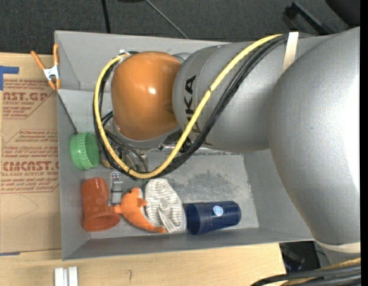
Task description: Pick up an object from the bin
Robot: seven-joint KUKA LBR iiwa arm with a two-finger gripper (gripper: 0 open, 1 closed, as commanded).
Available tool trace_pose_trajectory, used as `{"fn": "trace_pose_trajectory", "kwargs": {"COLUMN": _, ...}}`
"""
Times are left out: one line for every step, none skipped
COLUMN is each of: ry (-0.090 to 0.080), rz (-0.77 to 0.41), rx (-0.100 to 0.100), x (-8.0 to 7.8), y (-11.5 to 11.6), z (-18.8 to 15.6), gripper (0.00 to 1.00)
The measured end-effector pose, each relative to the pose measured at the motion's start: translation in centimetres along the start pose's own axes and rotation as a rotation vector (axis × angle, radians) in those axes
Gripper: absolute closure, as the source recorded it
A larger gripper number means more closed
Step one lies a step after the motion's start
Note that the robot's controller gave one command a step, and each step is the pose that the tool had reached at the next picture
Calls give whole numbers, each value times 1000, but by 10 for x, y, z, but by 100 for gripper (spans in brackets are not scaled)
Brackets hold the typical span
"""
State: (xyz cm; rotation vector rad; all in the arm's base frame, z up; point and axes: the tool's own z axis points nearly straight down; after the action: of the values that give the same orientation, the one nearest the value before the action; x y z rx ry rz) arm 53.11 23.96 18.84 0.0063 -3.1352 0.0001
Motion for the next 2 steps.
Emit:
{"fn": "trace_pose_trajectory", "kwargs": {"ry": -7, "rz": 3, "rx": -2, "x": -2, "y": -2, "z": -5, "gripper": 0}}
{"fn": "trace_pose_trajectory", "kwargs": {"ry": -13, "rz": -95, "rx": -2, "x": 6, "y": -3, "z": 21, "gripper": 0}}
